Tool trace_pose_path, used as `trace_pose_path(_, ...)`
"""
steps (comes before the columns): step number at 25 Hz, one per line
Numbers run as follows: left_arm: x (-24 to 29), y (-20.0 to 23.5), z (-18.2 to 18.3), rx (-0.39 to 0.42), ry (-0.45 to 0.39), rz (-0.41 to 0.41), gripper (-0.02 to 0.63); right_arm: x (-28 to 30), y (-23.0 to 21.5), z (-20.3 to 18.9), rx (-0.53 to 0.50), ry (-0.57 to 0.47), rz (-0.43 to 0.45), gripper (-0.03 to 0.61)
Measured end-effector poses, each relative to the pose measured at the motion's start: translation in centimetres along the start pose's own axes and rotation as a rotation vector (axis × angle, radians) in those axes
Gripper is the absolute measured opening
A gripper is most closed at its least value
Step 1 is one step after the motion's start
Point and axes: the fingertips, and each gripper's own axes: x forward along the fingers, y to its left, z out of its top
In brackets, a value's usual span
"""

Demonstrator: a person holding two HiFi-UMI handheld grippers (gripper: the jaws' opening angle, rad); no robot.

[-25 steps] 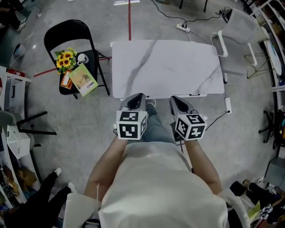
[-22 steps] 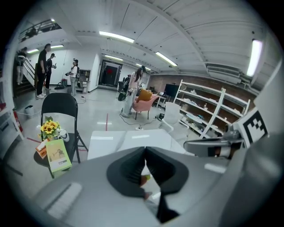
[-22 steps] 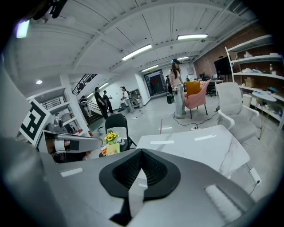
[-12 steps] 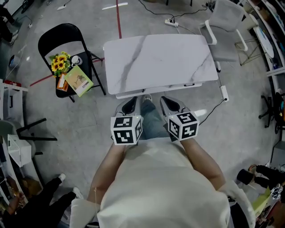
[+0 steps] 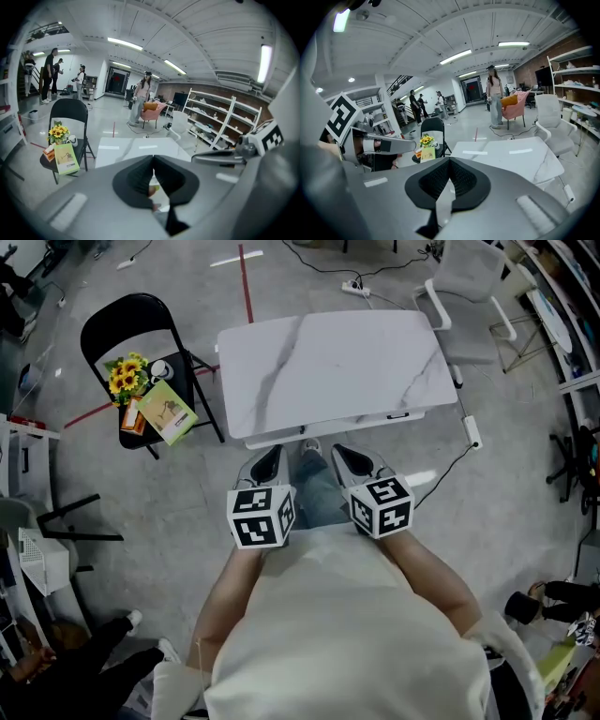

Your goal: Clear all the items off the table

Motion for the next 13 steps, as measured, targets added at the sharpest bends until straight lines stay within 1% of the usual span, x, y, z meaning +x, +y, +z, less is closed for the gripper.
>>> trace_pose_path(13, -0.5, 1.7, 0.1, -0.023, -0.009, 0.028, 0.011, 1.9, 2.3, -0.2, -0.035, 0.029, 0.08, -0.003)
